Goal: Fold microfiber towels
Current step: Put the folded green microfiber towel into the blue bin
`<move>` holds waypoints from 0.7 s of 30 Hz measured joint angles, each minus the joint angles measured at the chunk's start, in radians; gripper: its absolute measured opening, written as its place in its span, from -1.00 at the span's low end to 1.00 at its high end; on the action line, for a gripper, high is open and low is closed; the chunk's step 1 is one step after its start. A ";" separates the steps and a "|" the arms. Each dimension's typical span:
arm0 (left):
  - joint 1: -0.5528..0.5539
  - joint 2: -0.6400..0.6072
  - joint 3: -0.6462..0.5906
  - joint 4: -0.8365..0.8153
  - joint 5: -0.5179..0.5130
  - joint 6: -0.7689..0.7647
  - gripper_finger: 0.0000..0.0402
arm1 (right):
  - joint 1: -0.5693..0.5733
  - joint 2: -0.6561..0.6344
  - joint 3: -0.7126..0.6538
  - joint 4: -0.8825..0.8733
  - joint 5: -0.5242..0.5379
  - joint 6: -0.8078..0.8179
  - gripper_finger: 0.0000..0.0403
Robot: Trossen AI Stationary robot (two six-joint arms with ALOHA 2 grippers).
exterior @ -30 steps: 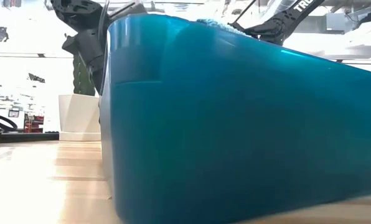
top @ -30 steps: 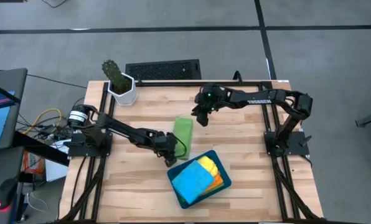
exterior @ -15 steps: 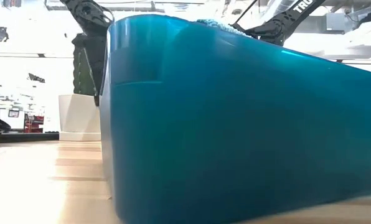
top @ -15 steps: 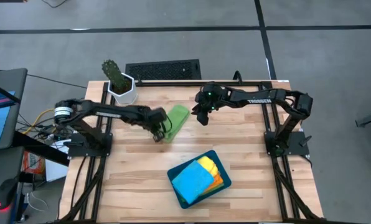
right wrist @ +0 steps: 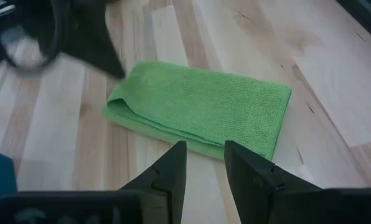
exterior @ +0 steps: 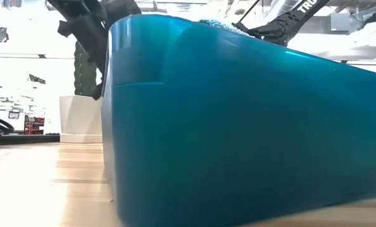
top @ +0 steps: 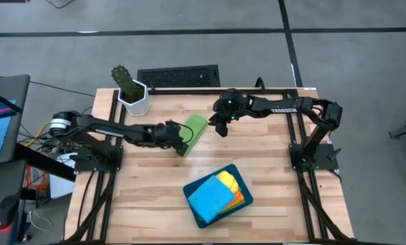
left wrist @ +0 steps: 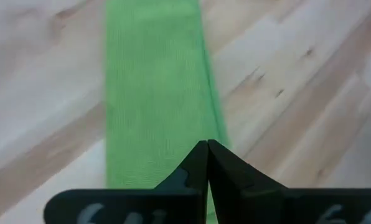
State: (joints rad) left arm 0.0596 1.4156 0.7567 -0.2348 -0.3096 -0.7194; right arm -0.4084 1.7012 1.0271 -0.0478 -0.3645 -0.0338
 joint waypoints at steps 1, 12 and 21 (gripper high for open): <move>-0.015 0.029 0.000 0.015 -0.013 -0.013 -1.00 | 0.000 0.000 0.000 0.000 0.000 0.000 -0.33; -0.101 0.241 0.002 0.188 0.120 -0.154 -1.00 | 0.000 0.000 0.000 0.001 0.000 0.000 -0.33; -0.136 0.137 0.050 0.139 0.095 -0.211 -1.00 | 0.000 0.000 0.000 0.004 -0.002 -0.001 -0.33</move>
State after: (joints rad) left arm -0.0765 1.5521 0.8066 -0.0962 -0.2142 -0.9307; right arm -0.4084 1.7012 1.0271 -0.0441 -0.3664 -0.0349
